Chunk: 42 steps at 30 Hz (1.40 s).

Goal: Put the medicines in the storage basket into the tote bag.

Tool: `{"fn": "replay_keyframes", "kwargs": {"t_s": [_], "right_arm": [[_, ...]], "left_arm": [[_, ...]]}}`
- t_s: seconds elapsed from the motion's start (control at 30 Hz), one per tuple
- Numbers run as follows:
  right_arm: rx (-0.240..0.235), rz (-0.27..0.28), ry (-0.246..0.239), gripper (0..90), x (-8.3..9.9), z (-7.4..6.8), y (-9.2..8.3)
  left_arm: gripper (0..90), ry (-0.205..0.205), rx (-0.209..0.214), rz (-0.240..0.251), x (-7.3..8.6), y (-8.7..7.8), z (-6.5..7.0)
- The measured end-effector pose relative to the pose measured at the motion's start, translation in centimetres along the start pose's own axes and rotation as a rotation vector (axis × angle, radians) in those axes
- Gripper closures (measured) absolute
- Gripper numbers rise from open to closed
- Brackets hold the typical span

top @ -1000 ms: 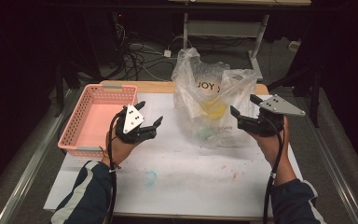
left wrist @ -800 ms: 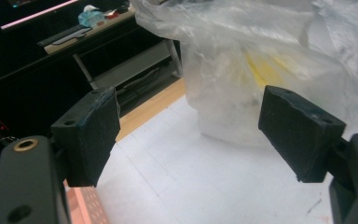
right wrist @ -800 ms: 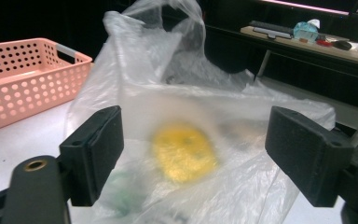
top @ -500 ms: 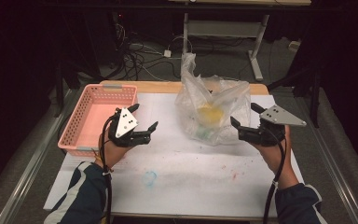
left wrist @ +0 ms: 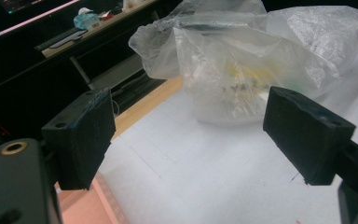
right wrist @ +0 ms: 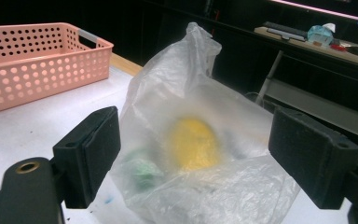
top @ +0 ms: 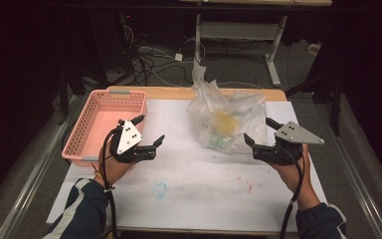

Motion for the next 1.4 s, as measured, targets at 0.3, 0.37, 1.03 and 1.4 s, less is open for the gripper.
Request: {"fn": "replay_keyframes", "kwargs": {"t_s": [0.3, 0.37, 1.03, 1.4], "right_arm": [[-0.021, -0.005, -0.023, 17.5, 0.9, -0.8, -0.8], [-0.019, -0.006, -0.032, 17.5, 1.1, -0.9, -1.0], [-0.06, -0.007, -0.074, 17.3, 3.2, -2.8, -1.7], [-0.068, -0.027, -0.095, 17.6, 4.3, -3.4, -2.2]], "left_arm": [[16.7, 0.019, 0.0, 0.005, 0.3, -1.2, 0.5], [16.7, 0.02, -0.001, 0.009, 0.3, -1.4, 0.5], [16.6, 0.077, 0.005, -0.01, 1.8, -3.1, 1.5], [16.6, 0.078, -0.008, -0.033, 3.4, -4.3, 1.4]]}}
Point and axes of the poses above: each handheld gripper's, and its own axes: y roughly forward along the jaws, x roughly out of its underside, z roughly to its right, the point moved 5 cm from there along y, roughly forward along the jaws, and after that the axes turned 2 degrees about z, right-handed, at the moved point
